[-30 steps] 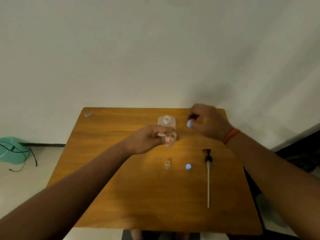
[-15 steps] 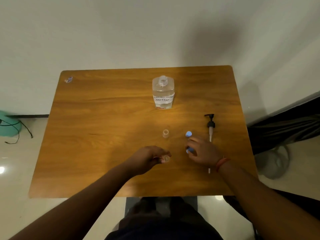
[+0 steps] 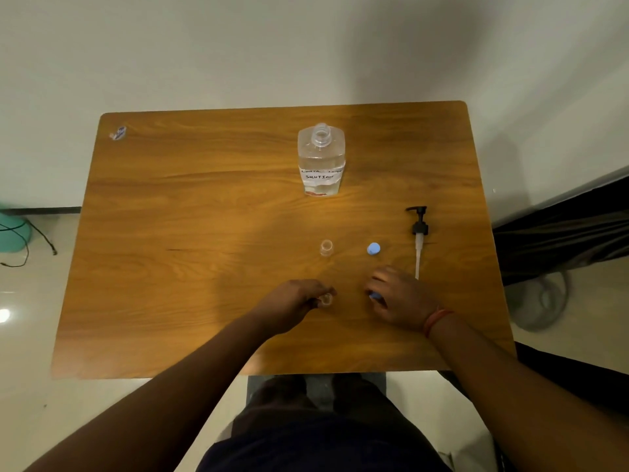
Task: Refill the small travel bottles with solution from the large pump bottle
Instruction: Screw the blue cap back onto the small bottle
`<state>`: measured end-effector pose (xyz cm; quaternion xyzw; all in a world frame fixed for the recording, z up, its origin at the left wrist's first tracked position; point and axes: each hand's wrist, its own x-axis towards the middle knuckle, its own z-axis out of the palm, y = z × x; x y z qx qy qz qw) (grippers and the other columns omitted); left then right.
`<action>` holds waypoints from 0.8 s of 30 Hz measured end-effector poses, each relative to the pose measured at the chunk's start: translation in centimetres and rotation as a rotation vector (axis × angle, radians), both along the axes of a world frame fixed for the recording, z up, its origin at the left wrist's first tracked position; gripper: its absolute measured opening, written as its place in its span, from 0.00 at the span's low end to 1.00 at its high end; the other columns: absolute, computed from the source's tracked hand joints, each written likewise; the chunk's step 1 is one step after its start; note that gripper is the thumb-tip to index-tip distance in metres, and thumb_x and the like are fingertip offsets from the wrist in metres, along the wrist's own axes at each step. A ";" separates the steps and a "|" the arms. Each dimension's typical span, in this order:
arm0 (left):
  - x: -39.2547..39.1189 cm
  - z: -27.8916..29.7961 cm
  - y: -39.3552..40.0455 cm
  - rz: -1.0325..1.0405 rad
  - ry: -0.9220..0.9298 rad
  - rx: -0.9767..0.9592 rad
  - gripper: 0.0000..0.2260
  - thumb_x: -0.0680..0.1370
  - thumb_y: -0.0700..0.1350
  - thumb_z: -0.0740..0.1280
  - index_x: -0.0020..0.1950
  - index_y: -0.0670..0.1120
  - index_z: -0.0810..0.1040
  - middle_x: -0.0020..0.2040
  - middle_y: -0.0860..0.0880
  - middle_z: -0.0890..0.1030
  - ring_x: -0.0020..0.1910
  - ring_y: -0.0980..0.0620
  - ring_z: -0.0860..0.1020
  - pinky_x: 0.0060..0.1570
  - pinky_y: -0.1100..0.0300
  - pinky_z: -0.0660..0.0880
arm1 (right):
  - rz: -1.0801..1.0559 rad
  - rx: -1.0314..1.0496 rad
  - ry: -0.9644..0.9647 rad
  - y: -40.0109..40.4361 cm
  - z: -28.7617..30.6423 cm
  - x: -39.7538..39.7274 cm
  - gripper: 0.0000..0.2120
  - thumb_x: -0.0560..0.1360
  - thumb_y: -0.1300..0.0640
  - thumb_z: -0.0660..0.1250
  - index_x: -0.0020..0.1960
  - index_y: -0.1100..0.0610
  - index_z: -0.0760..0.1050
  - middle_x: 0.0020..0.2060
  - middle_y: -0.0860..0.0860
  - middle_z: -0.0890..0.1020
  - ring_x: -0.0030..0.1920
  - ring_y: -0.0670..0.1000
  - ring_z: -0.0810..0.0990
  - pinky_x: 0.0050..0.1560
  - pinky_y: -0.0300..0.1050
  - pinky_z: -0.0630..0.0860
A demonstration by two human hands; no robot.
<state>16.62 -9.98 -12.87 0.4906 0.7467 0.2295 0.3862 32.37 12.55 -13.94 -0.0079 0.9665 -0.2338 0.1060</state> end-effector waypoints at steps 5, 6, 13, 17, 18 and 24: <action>-0.1 -0.5 0.0 0.022 0.000 0.028 0.19 0.80 0.34 0.67 0.71 0.43 0.77 0.68 0.46 0.80 0.67 0.48 0.77 0.68 0.57 0.72 | -0.002 -0.020 0.012 -0.1 -0.6 0.1 0.04 0.71 0.61 0.71 0.45 0.58 0.78 0.43 0.54 0.79 0.43 0.54 0.77 0.41 0.44 0.71; -0.1 -0.6 0.0 0.024 -0.004 0.030 0.18 0.80 0.34 0.67 0.71 0.43 0.77 0.68 0.46 0.80 0.67 0.48 0.77 0.67 0.57 0.73 | 0.000 -0.013 0.004 0.0 -0.7 0.1 0.04 0.71 0.61 0.70 0.46 0.58 0.78 0.44 0.54 0.79 0.44 0.53 0.77 0.42 0.44 0.72; 0.0 -0.7 0.1 0.023 -0.009 0.027 0.20 0.81 0.34 0.66 0.73 0.44 0.75 0.69 0.46 0.79 0.68 0.47 0.76 0.67 0.58 0.72 | 0.013 0.015 -0.024 0.3 -1.3 0.2 0.07 0.74 0.56 0.67 0.50 0.56 0.78 0.48 0.52 0.79 0.48 0.52 0.76 0.45 0.47 0.76; 0.2 -0.9 0.1 0.031 -0.027 0.009 0.22 0.81 0.35 0.66 0.75 0.45 0.72 0.71 0.46 0.77 0.69 0.48 0.75 0.68 0.59 0.69 | 0.015 0.021 -0.030 0.4 -1.6 0.2 0.08 0.74 0.55 0.66 0.53 0.55 0.78 0.50 0.52 0.79 0.49 0.52 0.75 0.47 0.46 0.76; 0.2 -0.9 0.0 0.036 -0.036 0.004 0.23 0.81 0.36 0.67 0.76 0.45 0.71 0.72 0.46 0.76 0.69 0.48 0.74 0.68 0.59 0.69 | 0.013 0.018 -0.032 0.4 -1.6 0.3 0.09 0.75 0.54 0.66 0.54 0.55 0.78 0.51 0.52 0.79 0.50 0.51 0.76 0.47 0.46 0.76; -0.1 -1.0 -0.3 0.067 -0.088 -0.051 0.28 0.81 0.40 0.69 0.80 0.49 0.65 0.77 0.48 0.70 0.73 0.50 0.70 0.72 0.56 0.68 | -0.036 -0.020 0.006 0.6 -1.4 0.7 0.16 0.74 0.47 0.68 0.57 0.56 0.78 0.52 0.52 0.79 0.51 0.51 0.77 0.48 0.46 0.77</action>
